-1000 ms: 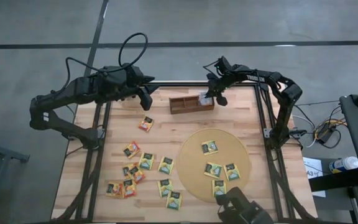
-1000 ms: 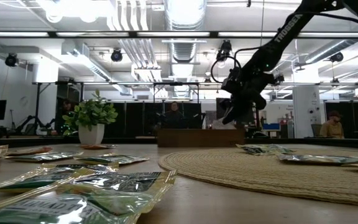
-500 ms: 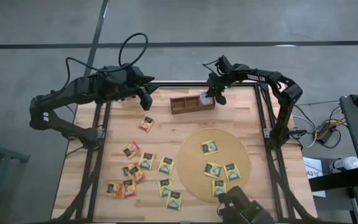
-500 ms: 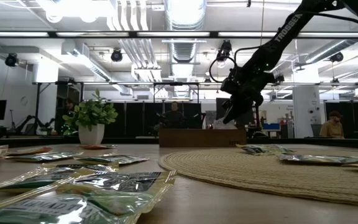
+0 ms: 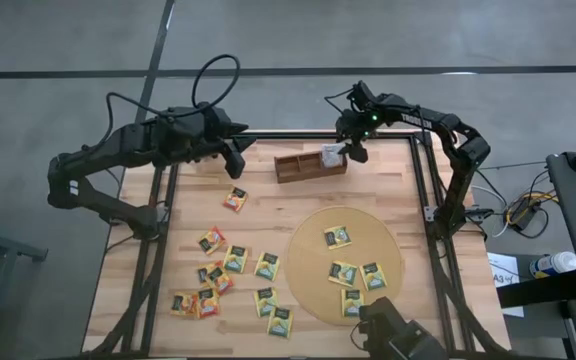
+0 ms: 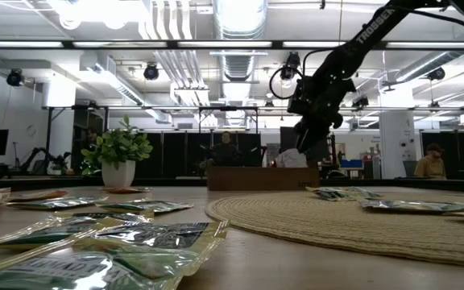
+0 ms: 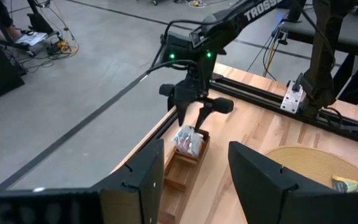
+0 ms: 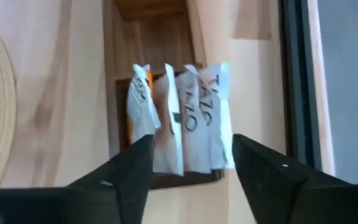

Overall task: Pick & Place Tea
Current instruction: Adjust the wooden organizer

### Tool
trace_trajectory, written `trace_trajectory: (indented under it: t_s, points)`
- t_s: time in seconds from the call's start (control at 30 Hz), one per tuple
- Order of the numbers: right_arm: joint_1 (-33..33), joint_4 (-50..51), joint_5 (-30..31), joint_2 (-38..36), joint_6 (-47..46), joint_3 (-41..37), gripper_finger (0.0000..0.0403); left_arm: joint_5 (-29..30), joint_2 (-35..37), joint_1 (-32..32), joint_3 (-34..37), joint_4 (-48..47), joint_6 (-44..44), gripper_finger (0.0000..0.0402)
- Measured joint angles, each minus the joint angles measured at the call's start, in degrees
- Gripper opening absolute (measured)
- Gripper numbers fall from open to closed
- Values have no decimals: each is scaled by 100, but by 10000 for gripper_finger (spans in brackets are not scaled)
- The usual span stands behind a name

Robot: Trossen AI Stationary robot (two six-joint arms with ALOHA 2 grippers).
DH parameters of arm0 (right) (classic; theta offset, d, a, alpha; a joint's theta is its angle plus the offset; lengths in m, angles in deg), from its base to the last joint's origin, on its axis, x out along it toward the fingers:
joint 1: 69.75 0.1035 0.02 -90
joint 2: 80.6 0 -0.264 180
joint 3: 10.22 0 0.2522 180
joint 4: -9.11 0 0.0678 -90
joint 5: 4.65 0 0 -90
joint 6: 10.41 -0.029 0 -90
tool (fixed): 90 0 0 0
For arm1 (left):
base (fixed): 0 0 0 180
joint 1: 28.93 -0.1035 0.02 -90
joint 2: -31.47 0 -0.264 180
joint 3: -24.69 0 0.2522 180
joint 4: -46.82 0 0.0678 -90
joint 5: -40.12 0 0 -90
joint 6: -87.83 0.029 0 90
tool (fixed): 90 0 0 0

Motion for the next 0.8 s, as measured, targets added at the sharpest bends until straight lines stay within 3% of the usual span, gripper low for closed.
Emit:
trace_trajectory:
  t_s: [0.23,0.47,0.8]
  points:
    - [4,362,-24,-69,-280,188,256,-3,5,1,145,-32,-234,174]
    - [20,660,-103,-651,-733,215,261,-75,11,2,324,-86,-601,174]
    - [20,661,-100,-1537,-2724,215,242,-92,4,2,372,-1032,-819,174]
